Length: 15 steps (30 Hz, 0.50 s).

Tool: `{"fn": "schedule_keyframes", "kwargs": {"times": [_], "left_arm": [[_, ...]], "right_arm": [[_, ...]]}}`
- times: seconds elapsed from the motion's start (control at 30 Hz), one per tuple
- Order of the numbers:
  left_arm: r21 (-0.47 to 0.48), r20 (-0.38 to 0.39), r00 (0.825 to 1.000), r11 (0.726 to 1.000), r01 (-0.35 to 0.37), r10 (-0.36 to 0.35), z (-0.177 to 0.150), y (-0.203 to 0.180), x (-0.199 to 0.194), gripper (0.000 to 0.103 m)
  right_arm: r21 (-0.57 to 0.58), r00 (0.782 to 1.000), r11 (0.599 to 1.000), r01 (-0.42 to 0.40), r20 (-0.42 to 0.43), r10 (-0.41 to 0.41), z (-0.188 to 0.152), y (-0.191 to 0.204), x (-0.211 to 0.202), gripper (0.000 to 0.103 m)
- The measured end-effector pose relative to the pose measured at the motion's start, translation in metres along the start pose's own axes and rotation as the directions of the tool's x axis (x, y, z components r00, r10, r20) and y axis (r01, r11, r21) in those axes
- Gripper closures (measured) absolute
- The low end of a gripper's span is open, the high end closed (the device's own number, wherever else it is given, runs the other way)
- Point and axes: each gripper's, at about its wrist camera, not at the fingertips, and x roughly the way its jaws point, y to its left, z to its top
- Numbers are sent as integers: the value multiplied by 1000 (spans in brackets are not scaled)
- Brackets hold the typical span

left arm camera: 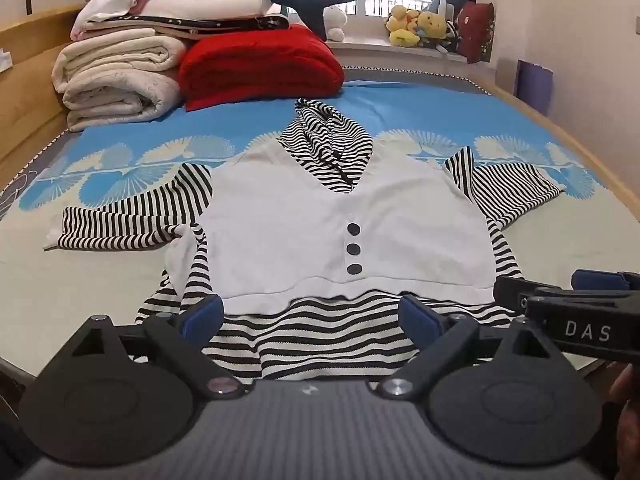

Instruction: Fold small clothes

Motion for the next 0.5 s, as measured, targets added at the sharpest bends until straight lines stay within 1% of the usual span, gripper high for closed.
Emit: {"fn": "schedule_keyframes", "kwargs": {"times": [0.23, 0.27, 0.5], "left_arm": [[3, 6, 1000, 1000, 4, -4, -1, -2, -1, 7], [3, 7, 1000, 1000, 4, -4, -1, -2, -1, 7], [2, 9, 1000, 1000, 7, -7, 0, -3, -2, 7]], "right_arm": [[-3, 1000, 1000, -3, -1, 3, 9, 9, 0, 12], [-4, 1000, 1000, -3, -2, 3, 4, 6, -1, 12], [-5, 1000, 1000, 0, 2, 0, 5, 2, 0, 12]]}}
